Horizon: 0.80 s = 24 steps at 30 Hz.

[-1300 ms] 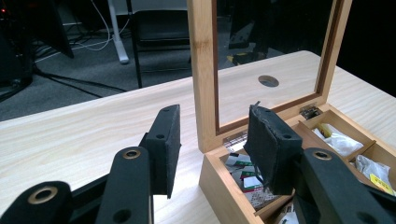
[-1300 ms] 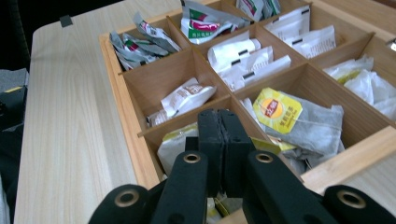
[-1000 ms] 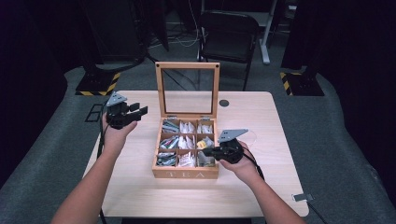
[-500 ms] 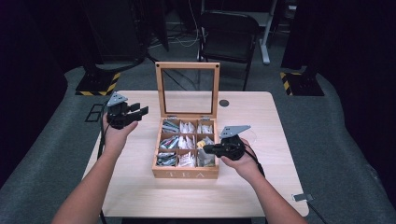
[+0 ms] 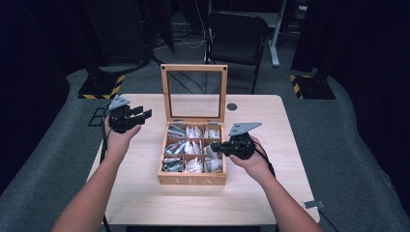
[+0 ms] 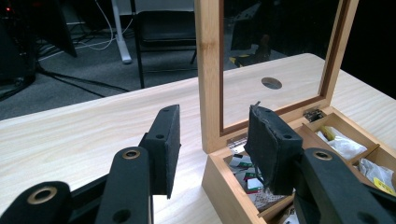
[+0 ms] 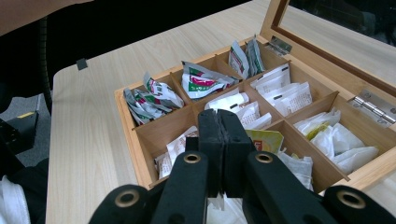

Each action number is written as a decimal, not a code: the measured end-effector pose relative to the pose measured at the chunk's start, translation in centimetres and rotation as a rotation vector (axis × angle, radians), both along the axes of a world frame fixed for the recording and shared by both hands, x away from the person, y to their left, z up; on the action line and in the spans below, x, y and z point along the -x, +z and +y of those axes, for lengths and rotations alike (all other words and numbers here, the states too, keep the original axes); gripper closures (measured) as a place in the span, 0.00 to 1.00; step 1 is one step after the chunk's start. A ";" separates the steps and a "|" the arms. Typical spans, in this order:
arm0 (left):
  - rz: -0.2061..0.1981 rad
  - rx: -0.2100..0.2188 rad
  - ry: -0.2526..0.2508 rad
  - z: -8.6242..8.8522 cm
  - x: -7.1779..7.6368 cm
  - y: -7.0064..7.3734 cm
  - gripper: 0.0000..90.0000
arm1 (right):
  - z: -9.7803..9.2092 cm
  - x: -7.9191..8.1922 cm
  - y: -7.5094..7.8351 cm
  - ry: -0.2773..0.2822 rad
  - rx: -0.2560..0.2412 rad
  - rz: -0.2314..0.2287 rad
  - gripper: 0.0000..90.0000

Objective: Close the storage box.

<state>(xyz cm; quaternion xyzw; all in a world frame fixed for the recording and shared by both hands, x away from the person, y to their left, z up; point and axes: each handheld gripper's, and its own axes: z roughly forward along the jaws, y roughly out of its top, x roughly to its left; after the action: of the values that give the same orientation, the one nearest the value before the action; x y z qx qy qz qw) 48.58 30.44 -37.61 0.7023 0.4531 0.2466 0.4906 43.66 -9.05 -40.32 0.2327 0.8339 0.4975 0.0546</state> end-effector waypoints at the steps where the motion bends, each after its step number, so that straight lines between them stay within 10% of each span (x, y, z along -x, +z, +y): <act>1: 0.000 0.001 0.002 0.0 0.0 0.0 0.61 | 0.0 -0.1 0.1 -0.003 0.005 0.002 0.99; 24: 0.000 0.004 0.002 0.0 -0.1 -0.1 0.61 | -2.2 -1.6 3.2 -0.073 0.010 -0.060 0.99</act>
<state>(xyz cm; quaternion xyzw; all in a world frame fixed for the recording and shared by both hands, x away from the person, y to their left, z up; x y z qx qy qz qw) 48.72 30.48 -37.68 0.7009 0.4544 0.2459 0.4918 45.26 -11.25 -37.11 0.2478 0.8253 0.4978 0.0987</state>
